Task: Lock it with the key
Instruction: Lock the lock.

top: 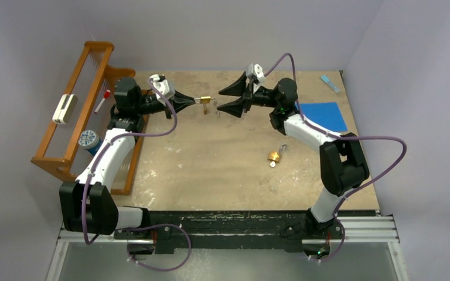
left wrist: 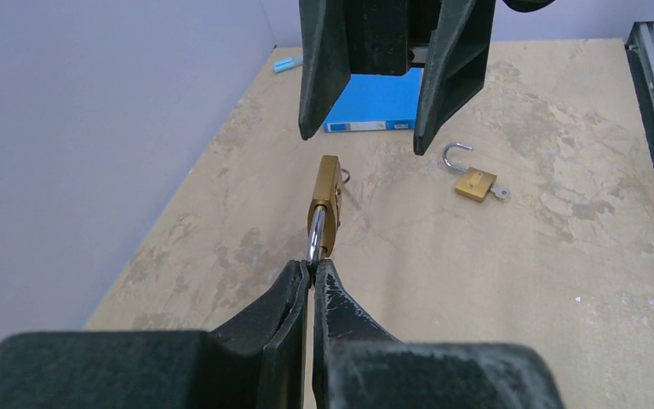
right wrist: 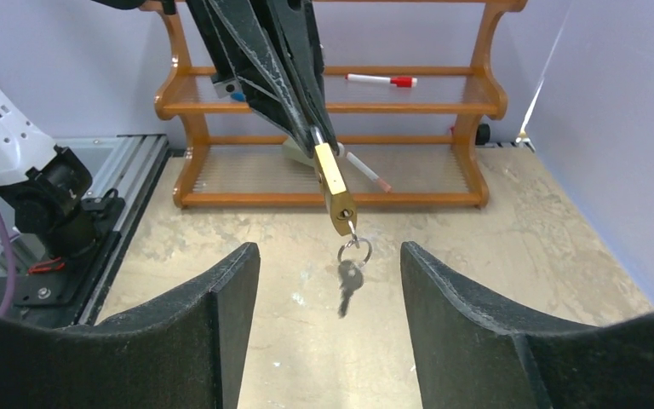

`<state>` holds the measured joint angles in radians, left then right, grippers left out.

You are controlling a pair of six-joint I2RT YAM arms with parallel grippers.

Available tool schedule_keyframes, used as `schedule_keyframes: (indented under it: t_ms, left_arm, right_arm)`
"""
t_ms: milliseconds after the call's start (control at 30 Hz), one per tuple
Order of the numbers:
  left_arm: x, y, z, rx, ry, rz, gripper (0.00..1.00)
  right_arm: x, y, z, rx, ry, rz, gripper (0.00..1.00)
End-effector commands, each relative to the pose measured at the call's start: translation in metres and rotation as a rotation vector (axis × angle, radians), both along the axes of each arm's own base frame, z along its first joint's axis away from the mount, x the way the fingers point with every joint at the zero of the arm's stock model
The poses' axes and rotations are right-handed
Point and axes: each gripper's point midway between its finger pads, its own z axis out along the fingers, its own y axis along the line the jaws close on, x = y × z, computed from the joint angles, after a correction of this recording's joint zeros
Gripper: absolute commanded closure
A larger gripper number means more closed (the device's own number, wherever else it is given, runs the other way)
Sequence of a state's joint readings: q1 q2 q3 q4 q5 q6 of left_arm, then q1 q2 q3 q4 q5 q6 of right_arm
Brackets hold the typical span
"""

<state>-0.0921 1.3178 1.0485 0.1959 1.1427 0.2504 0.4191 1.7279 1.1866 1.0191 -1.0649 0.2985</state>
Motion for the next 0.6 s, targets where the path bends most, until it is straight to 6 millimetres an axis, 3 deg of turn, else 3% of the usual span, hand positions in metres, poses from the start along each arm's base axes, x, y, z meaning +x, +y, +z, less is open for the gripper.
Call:
schedule_keyframes:
  t_ms: [0, 233, 367, 467, 567]
  left_arm:
    - [-0.004, 0.001, 0.020, -0.005, -0.102, -0.011, 1.00]
    - [-0.002, 0.001, 0.015, -0.005, -0.090, -0.017, 1.00]
    - [-0.004, 0.001, 0.017, -0.007, -0.092, -0.018, 1.00]
    - [-0.004, 0.002, 0.017, -0.007, -0.092, -0.016, 1.00]
    - [-0.004, 0.002, 0.019, -0.007, -0.096, -0.013, 1.00]
  right_arm:
    - [0.008, 0.000, 0.016, 0.013, -0.056, -0.064, 0.36]
    - [0.013, 0.013, 0.010, -0.006, -0.047, -0.057, 0.37]
    - [0.013, 0.025, 0.001, -0.041, -0.045, -0.045, 0.43]
    - [0.014, 0.029, -0.005, -0.053, -0.027, -0.035, 0.59]
    - [0.017, 0.030, -0.008, -0.072, -0.005, -0.041, 0.86]
